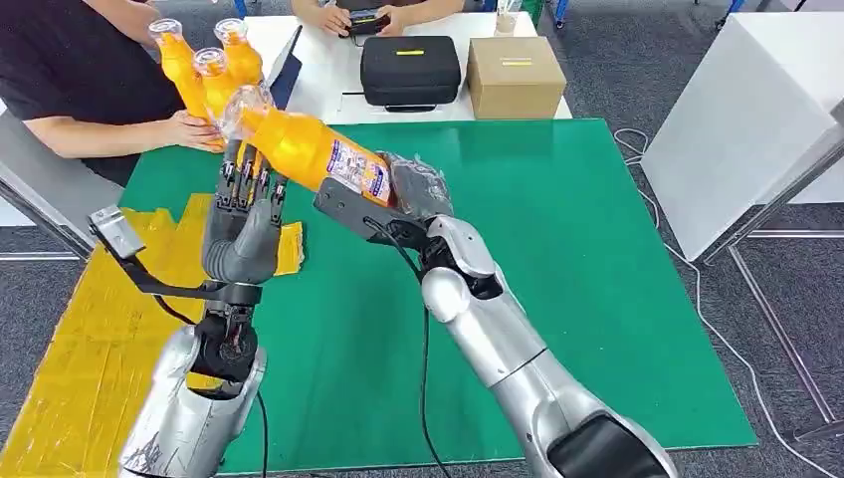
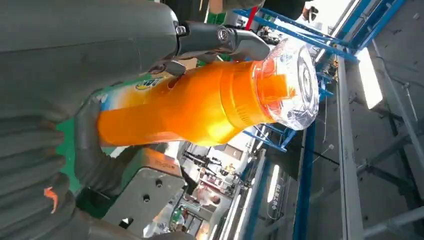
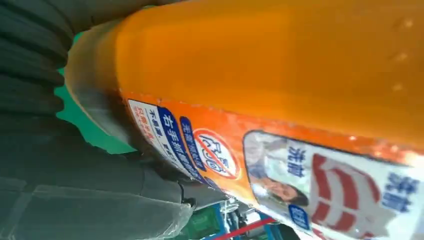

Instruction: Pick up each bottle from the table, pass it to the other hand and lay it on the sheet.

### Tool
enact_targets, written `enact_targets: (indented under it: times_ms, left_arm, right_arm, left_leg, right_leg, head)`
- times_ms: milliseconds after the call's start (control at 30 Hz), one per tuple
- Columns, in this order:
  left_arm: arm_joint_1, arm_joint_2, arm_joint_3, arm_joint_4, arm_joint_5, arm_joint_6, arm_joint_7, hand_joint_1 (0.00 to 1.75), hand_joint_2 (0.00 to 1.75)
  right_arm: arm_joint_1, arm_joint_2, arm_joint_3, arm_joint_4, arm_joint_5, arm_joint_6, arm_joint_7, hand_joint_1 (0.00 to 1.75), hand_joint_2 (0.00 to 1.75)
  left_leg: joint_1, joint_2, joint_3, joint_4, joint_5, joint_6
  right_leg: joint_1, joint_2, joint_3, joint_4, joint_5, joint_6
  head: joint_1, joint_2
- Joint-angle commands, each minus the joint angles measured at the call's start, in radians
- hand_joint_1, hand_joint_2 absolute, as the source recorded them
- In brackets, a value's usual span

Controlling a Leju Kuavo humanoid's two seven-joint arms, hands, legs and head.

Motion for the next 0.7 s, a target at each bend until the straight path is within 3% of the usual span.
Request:
enact_targets:
  times_ms: [33, 267, 400, 700]
  left_arm:
    - [-0.062, -0.02, -0.096, 0.048, -0.011, 0.022, 0.03, 0.0, 1.75]
    - [-0.061, -0.018, -0.106, 0.044, -0.096, 0.082, 0.015, 0.0, 1.75]
    - [-0.079, -0.02, -0.052, 0.087, -0.167, 0.132, -0.004, 0.0, 1.75]
    - [-0.081, -0.021, -0.038, 0.102, -0.173, 0.13, -0.008, 0.0, 1.75]
  right_arm:
    - [-0.031, -0.015, -0.003, -0.015, -0.013, 0.013, 0.019, 1.75, 1.75]
    - [-0.015, -0.011, 0.019, -0.068, -0.022, 0.019, 0.032, 1.75, 1.75]
    - [0.025, -0.019, 0.03, -0.146, -0.008, 0.025, 0.044, 1.75, 1.75]
    - [0.037, -0.021, 0.032, -0.166, -0.003, 0.03, 0.049, 1.75, 1.75]
  left_leg:
    - [0.001, -0.003, 0.001, 0.001, -0.001, -0.003]
    - [0.001, -0.001, 0.001, 0.0, -0.001, -0.002]
    - [0.002, -0.002, 0.002, 0.001, -0.002, -0.003]
    - [0.002, -0.001, 0.003, 0.001, -0.002, -0.003]
  right_leg:
    - [0.001, -0.003, 0.002, 0.0, -0.001, -0.001]
    - [0.001, -0.002, 0.001, 0.0, -0.001, -0.001]
    - [0.001, -0.003, 0.003, 0.001, -0.002, -0.001]
    - [0.002, -0.002, 0.004, 0.001, -0.002, -0.001]
  head:
    - [0.0, 0.0]
    - [0.0, 0.0]
    - [0.0, 0.0]
    - [0.0, 0.0]
